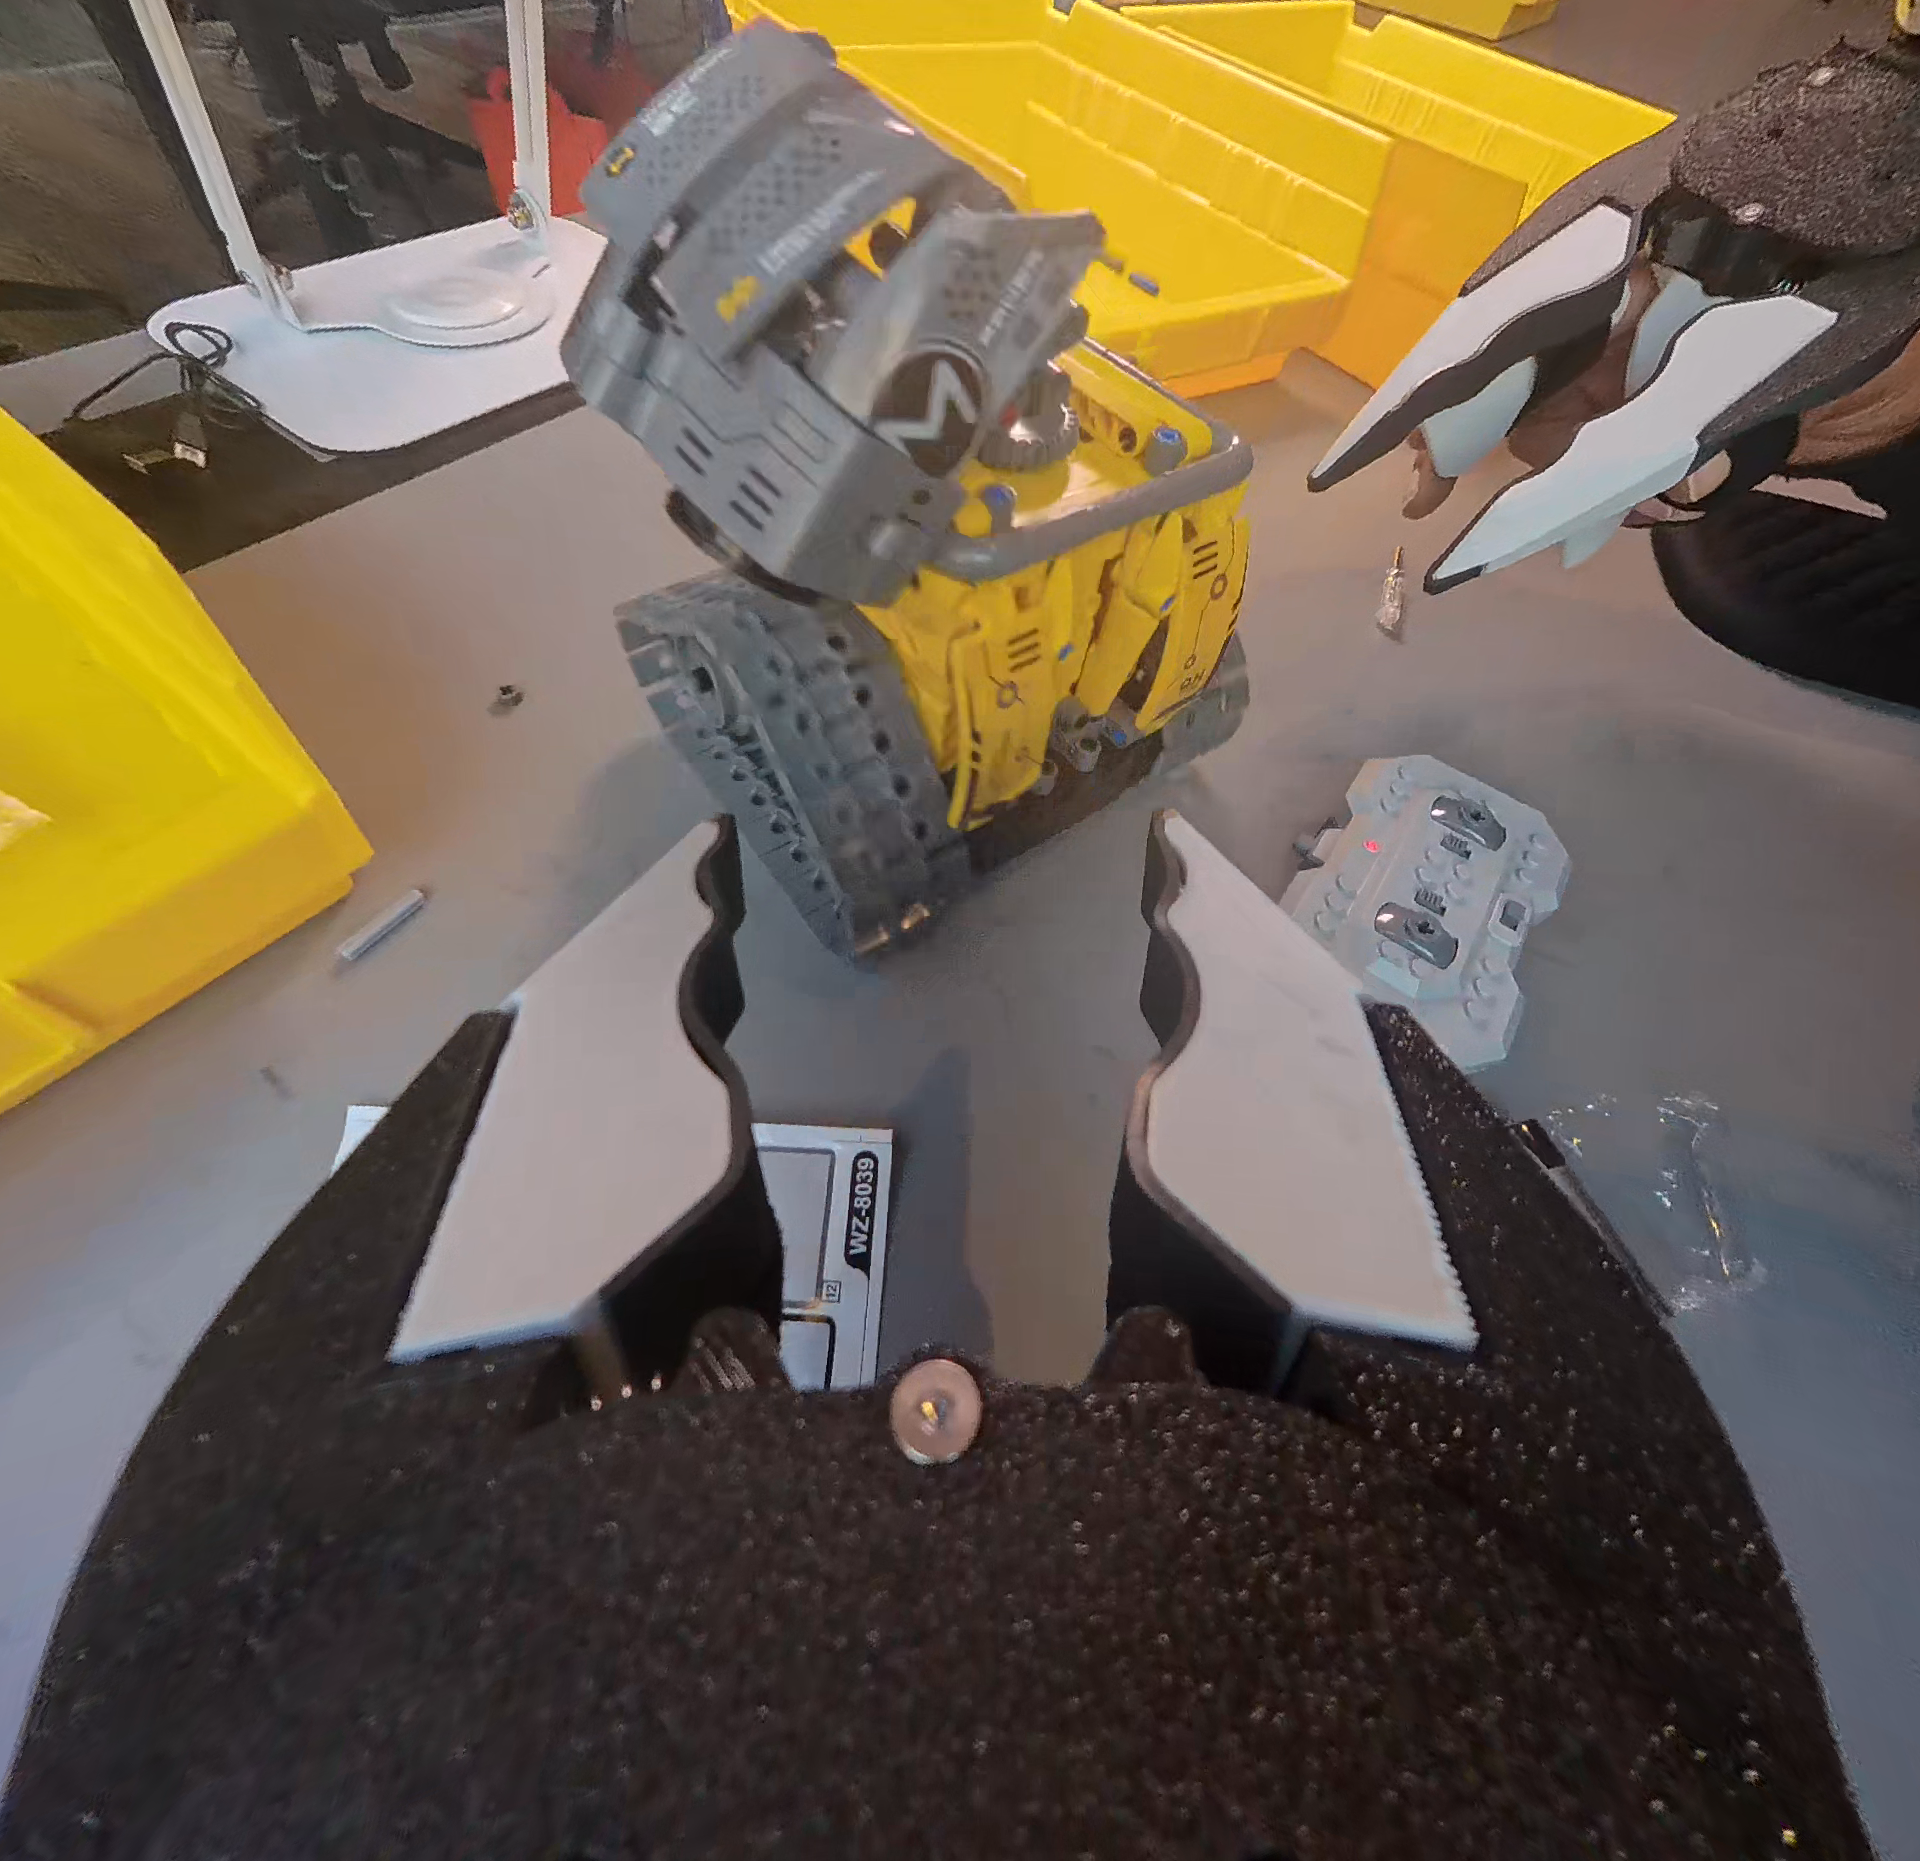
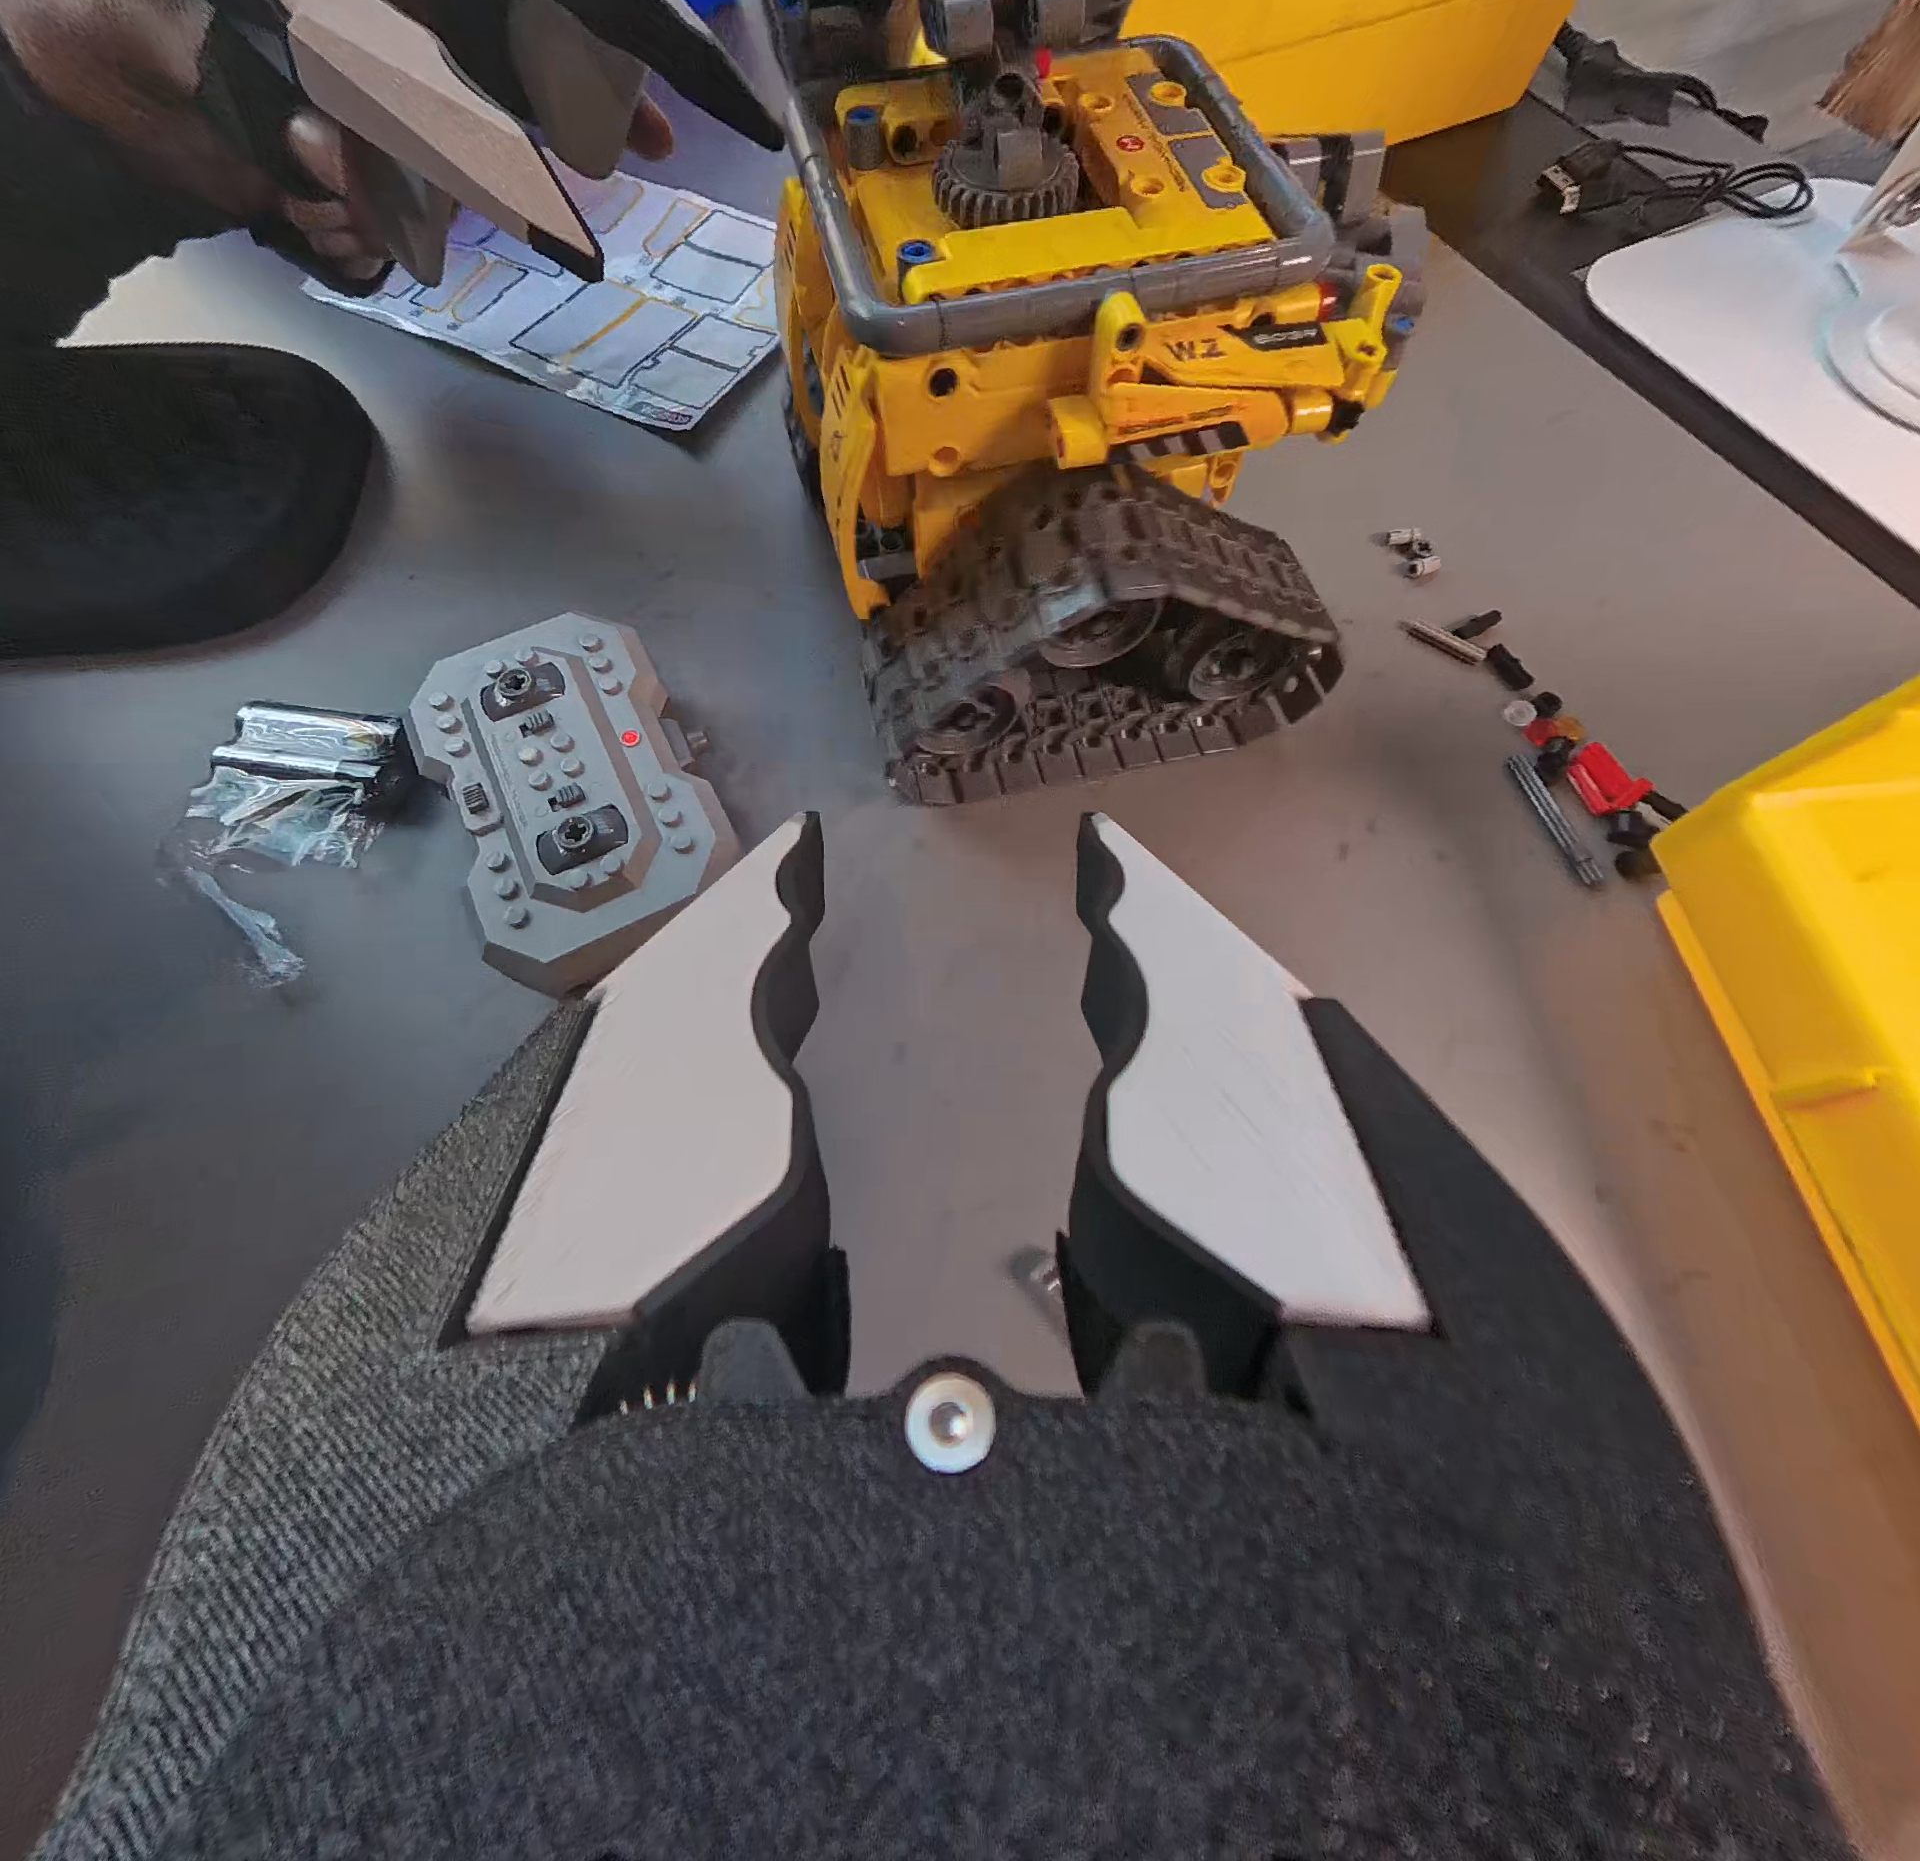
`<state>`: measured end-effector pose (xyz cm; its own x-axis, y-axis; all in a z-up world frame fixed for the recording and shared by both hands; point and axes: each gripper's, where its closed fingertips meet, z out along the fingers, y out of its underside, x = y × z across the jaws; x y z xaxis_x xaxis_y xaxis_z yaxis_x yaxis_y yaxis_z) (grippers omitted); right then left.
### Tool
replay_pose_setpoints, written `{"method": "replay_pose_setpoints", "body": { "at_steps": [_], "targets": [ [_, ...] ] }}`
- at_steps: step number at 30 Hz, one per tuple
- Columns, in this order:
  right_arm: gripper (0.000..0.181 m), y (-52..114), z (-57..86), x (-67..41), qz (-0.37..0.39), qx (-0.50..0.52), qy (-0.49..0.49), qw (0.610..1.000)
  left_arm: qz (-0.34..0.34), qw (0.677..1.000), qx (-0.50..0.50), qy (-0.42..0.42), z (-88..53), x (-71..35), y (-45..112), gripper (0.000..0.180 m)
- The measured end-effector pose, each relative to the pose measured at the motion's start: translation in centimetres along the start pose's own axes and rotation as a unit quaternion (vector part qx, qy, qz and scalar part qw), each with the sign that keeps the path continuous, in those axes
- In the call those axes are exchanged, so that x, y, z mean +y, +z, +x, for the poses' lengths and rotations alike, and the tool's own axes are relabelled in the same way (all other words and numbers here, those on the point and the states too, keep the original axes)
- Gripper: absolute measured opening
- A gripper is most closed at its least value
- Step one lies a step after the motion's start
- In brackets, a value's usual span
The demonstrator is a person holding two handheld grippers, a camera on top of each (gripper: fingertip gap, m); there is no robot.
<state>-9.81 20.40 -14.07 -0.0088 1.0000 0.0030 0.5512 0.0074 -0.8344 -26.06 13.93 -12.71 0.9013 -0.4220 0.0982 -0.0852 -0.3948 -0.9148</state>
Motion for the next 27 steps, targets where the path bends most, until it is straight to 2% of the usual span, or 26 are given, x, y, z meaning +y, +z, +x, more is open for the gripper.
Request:
{"method": "replay_pose_setpoints", "body": {
  "at_steps": [18,27],
  "targets": [
    [0.049,-1.0,-1.8,-0.8,0.084,0.037,0.032,0.995,0.06,0.997,-0.052,-0.004,-1.0,-0.2,-1.0,0.077],
    [0.049,-1.5,-1.7,-0.4,0.101,0.046,0.053,0.992,0.065,0.996,-0.06,0.004,-1.1,-0.1,-1.1,0.079]
  ]
}}
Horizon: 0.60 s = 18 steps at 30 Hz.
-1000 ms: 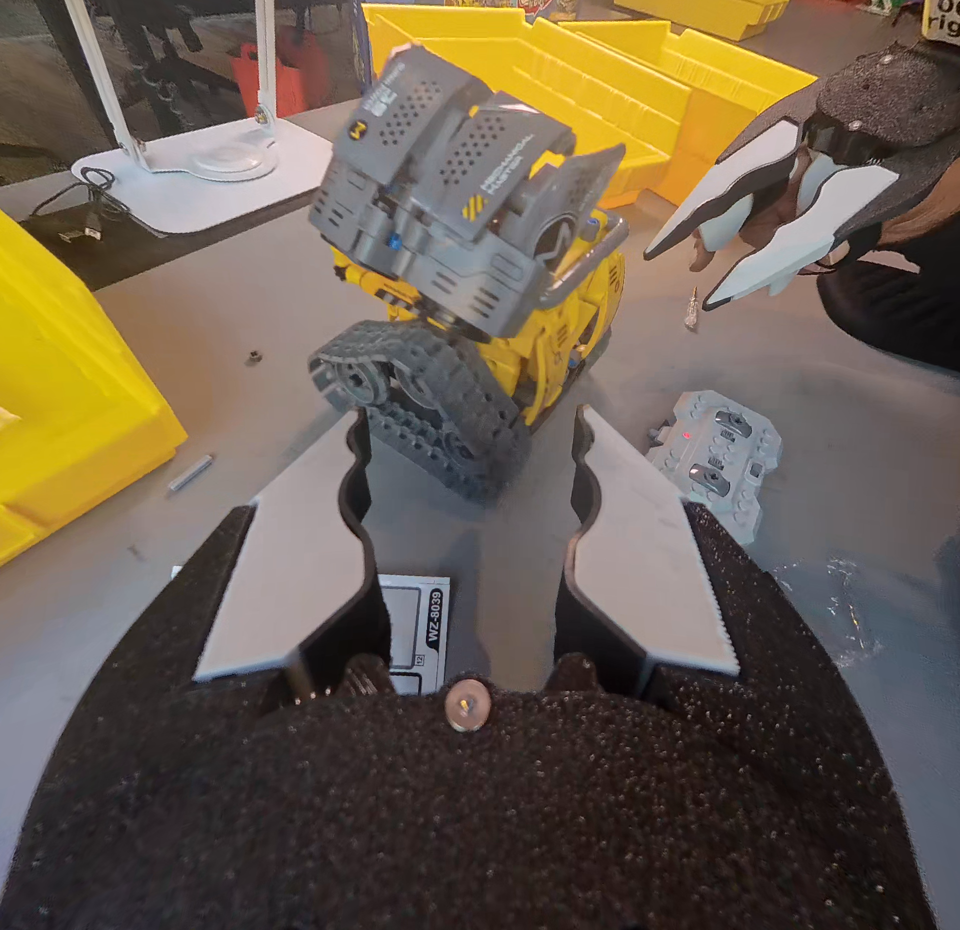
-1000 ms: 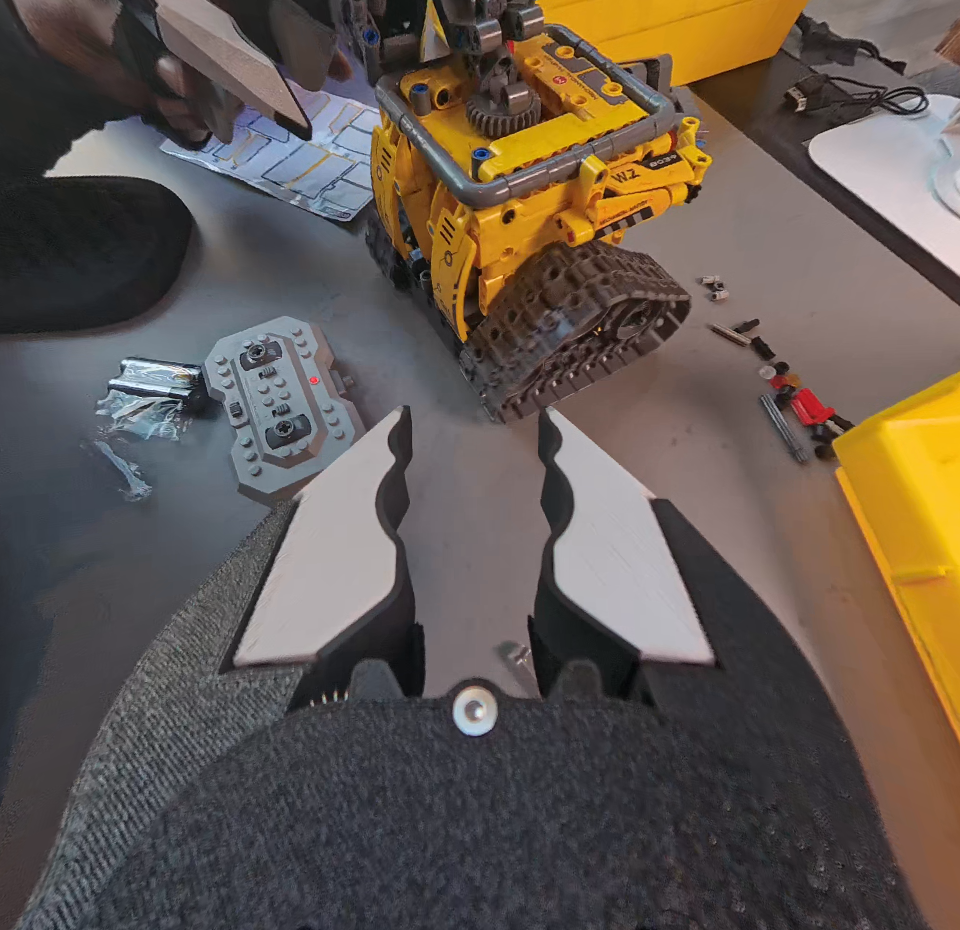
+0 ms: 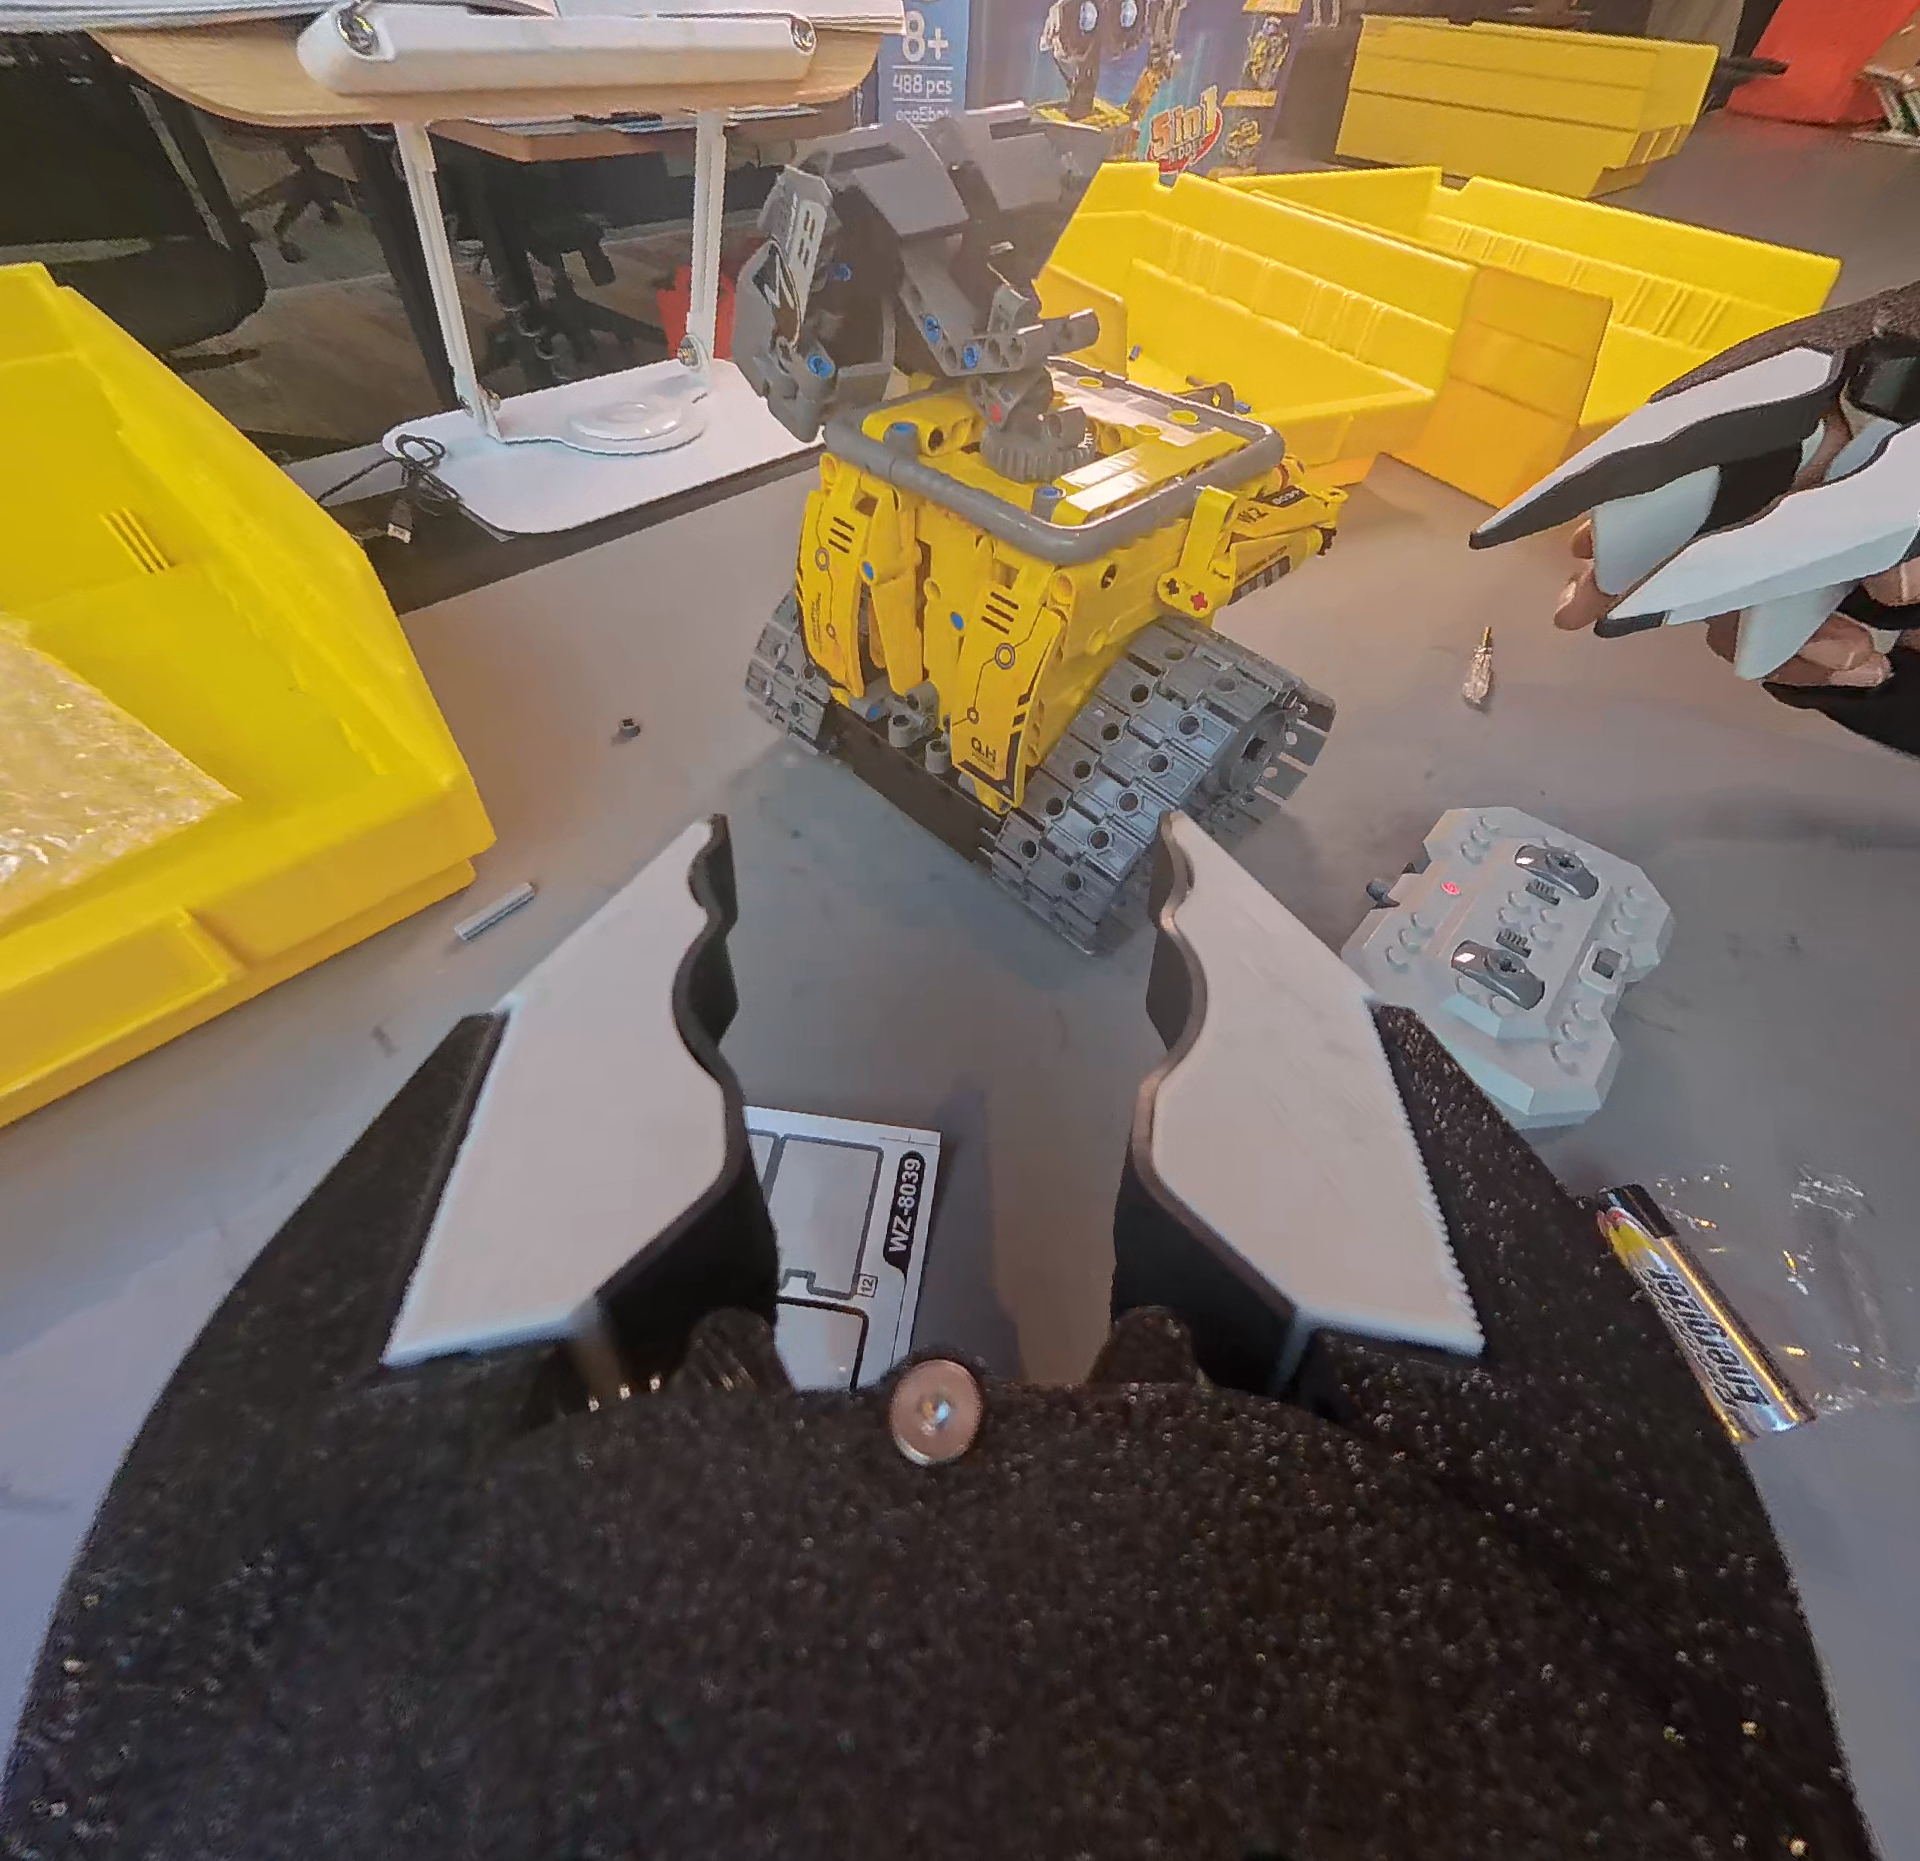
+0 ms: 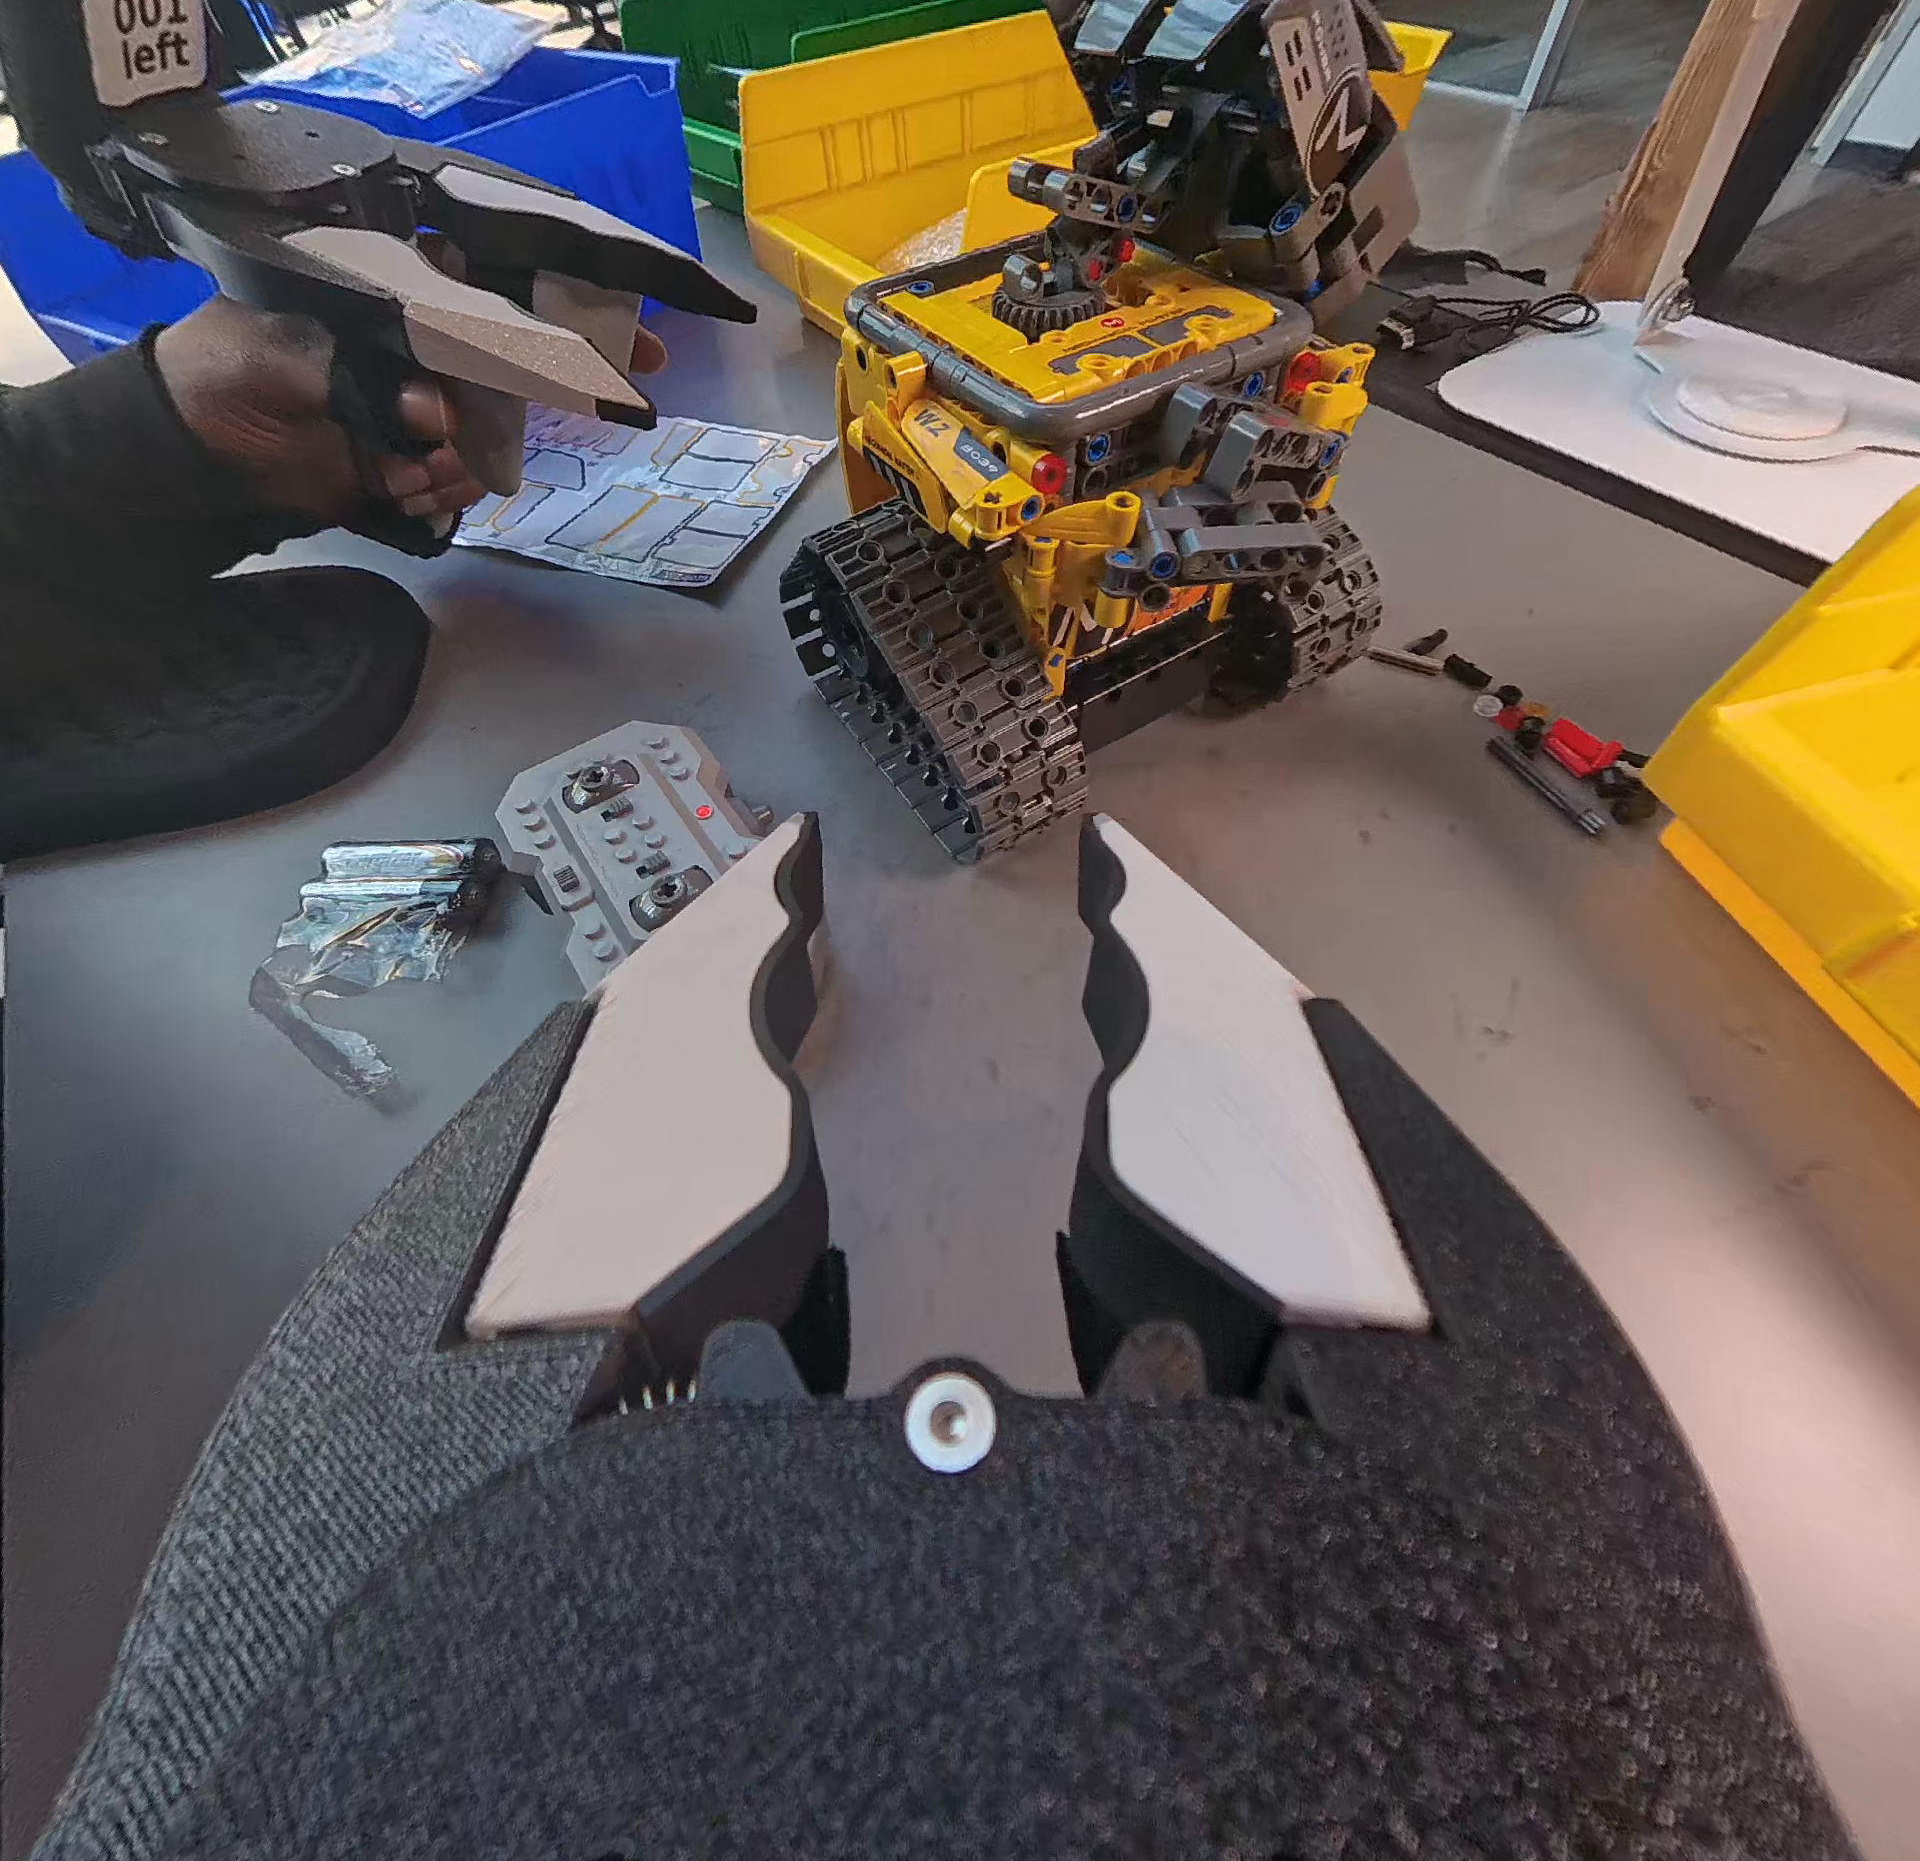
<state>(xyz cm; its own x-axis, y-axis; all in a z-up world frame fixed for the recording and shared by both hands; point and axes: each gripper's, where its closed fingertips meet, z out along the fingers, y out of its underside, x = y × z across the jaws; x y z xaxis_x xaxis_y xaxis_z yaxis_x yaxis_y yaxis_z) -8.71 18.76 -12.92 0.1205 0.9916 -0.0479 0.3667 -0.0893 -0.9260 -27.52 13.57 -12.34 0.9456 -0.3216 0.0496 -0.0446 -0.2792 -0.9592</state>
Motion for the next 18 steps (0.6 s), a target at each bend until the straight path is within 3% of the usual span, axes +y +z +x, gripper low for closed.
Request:
{"method": "replay_pose_setpoints", "body": {
  "at_steps": [13,18],
  "targets": [
    [0.05,-2.0,1.5,-1.8,0.073,0.035,0.014,0.997,0.034,0.999,-0.023,0.024,-0.1,-1.3,-0.7,0.087],
    [0.061,-3.4,3.0,-3.1,0.104,0.084,-0.002,0.991,0.042,0.998,-0.05,0.014,-0.4,-1.9,-1.4,0.096]
  ]
}}
